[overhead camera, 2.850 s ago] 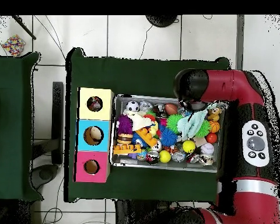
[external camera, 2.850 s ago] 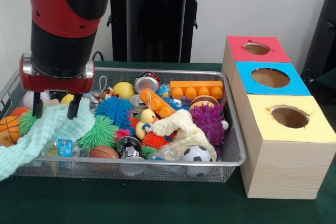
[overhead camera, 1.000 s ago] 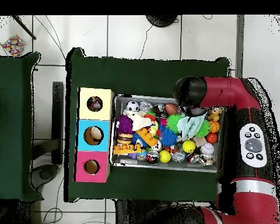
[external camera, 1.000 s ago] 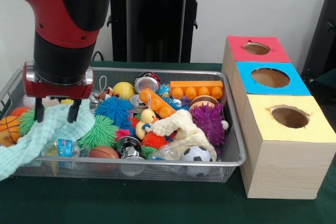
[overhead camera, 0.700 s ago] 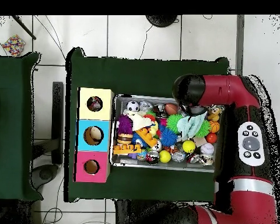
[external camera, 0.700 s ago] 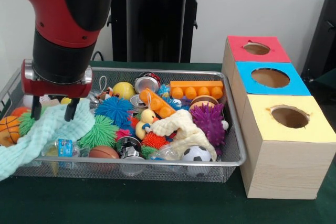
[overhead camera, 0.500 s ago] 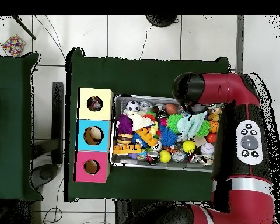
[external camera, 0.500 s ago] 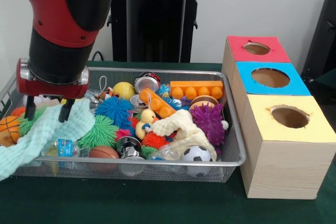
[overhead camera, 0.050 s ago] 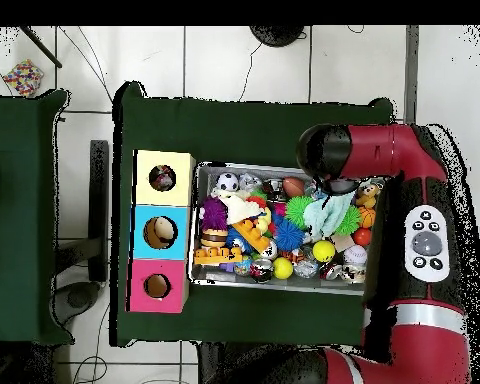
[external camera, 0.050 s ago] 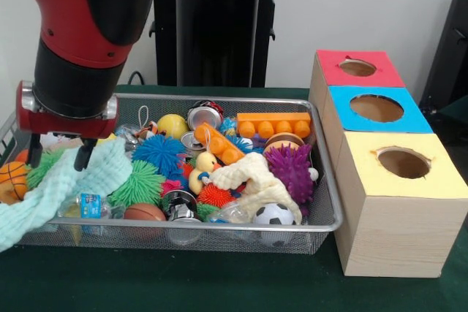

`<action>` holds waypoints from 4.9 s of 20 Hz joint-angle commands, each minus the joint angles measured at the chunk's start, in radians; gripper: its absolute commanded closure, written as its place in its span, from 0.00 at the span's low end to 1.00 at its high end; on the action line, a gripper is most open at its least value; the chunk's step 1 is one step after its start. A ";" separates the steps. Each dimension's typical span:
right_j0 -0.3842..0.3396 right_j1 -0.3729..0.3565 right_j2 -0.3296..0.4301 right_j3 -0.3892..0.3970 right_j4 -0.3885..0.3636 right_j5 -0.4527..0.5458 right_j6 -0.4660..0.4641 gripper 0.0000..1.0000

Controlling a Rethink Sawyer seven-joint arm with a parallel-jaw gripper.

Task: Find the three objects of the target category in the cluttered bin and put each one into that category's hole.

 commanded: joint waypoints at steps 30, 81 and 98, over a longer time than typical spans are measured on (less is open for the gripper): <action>0.015 0.094 -0.032 -0.061 -0.107 0.132 -0.257 0.00; -0.027 0.129 -0.004 -0.107 0.055 0.139 -0.147 1.00; -0.076 -0.101 0.065 0.170 0.274 0.128 -0.089 1.00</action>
